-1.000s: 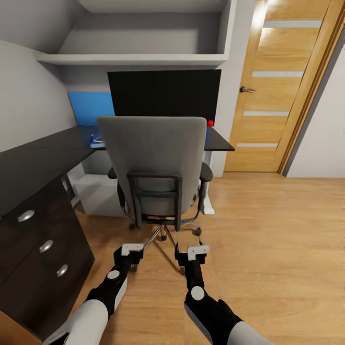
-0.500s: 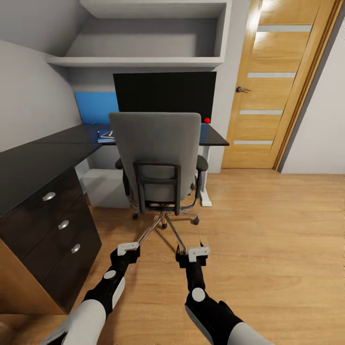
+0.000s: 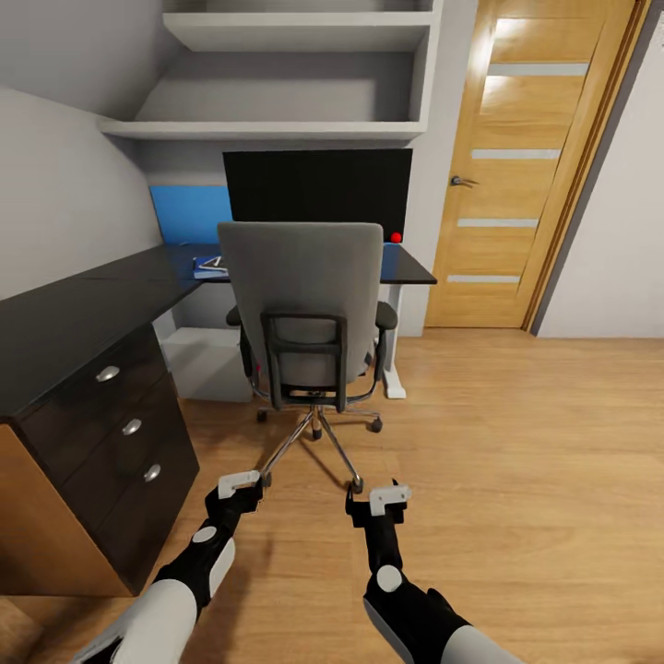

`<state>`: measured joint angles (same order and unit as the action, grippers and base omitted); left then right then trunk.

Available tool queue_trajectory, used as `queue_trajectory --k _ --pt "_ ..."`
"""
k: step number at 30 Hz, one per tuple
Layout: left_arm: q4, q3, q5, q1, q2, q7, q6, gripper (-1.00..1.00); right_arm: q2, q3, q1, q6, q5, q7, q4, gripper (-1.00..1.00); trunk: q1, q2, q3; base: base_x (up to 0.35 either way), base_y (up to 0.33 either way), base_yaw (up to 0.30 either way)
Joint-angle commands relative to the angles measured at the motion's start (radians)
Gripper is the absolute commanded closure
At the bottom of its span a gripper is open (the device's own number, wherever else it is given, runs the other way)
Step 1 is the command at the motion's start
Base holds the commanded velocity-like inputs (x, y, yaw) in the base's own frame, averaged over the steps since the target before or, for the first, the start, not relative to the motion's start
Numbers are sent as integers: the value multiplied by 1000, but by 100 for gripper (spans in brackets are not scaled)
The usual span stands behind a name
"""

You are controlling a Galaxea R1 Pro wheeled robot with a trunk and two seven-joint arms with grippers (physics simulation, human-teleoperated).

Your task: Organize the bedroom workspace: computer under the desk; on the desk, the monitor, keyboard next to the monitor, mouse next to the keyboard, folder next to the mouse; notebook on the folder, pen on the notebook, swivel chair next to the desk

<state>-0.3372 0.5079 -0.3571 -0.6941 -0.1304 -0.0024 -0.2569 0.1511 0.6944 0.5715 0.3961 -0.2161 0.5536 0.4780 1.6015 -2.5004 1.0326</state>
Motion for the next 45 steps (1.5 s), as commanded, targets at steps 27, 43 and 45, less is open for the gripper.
queue_trajectory --k 27,43,45 --pt "237 11 32 0 138 69 -68 -100 -15 16 1 52 -23 2 -265 -100 -94 168 -86 0 0 0" --pt "317 8 23 107 141 64 -266 -100 -11 13 -25 176 -151 -89 -392 -100 -155 280 -136 0 0 0" --pt "317 8 20 116 135 64 -238 -100 -14 12 -38 178 -194 -121 -395 -100 -163 294 -142 0 0 0"
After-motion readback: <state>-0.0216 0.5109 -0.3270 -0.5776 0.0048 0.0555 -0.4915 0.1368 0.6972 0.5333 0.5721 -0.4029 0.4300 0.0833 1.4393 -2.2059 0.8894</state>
